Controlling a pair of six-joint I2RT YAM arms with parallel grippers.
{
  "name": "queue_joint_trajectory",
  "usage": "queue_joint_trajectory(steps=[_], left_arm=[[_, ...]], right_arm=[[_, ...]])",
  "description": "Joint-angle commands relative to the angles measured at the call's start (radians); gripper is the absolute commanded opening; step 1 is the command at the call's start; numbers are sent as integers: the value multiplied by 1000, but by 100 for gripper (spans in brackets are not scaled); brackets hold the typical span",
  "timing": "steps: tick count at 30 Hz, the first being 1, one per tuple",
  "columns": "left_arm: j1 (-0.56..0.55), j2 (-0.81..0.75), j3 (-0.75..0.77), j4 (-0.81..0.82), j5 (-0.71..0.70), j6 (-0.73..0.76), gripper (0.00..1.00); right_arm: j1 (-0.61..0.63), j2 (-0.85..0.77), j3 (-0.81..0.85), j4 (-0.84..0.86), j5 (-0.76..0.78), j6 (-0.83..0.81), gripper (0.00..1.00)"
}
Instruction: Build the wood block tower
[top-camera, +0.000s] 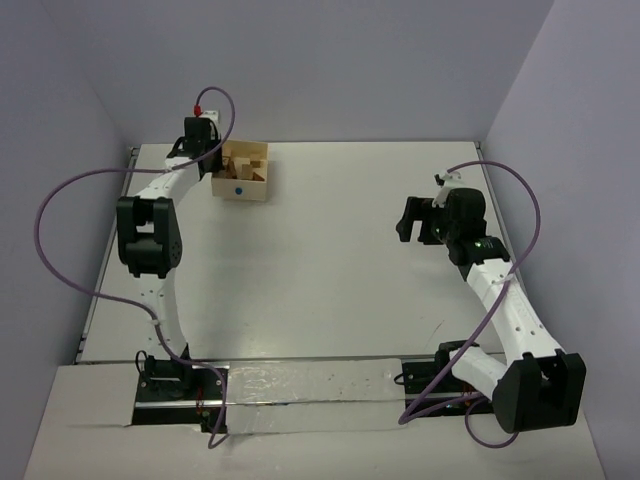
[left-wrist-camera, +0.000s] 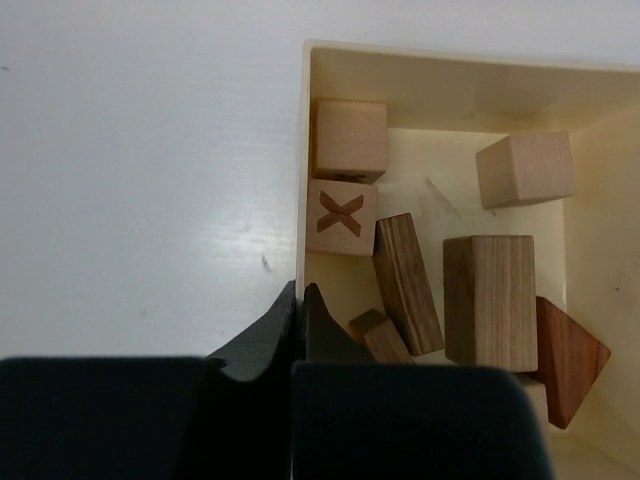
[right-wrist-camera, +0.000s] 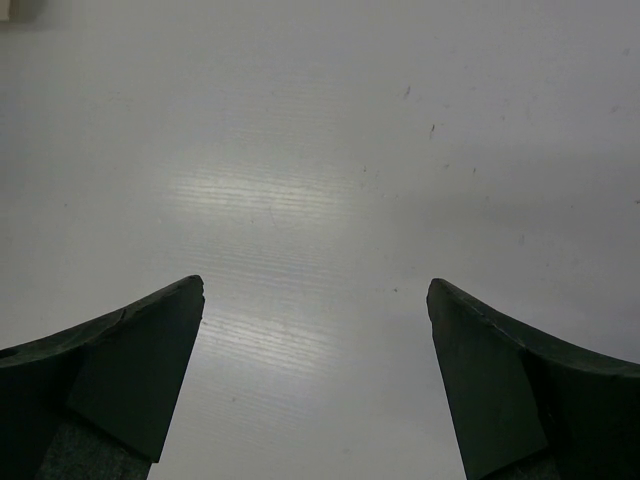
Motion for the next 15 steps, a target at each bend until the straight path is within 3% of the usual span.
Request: queue_joint_trajectory(steps=[1,5,11,15], left_arm=[[-66,-277,-87,67,-51,129,0],[-120,-396,-183,55,-137,206,0],[-304,-547,-425,223,-473,481,0],[-385,-585,-525,307,-577,585,0]], right_arm=[[-3,-44,35,11,-20,-8,100],[-3,-59,40,5,-30,-6,100],[-1,-81,40,2,-44,-2,100],[-1,-91,40,2,-51,-2,100]])
